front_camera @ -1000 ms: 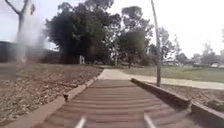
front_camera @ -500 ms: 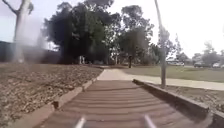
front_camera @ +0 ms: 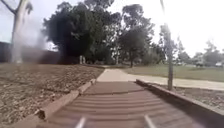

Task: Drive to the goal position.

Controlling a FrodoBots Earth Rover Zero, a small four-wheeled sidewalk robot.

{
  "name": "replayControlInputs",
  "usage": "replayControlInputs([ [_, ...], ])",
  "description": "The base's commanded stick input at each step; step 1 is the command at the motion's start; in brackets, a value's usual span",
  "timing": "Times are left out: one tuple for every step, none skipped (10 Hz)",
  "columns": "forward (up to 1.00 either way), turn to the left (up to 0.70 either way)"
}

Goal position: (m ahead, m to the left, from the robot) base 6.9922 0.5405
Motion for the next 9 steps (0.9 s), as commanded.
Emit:
replayControlInputs([
  [0.7, 0.0],
  [0.7, 0.0],
  [0.7, 0.0],
  [0.7, 0.0],
  [0.7, 0.0],
  [0.7, 0.0],
  [0.7, 0.0],
  [0.7, 0.0],
  [0.7, 0.0],
])
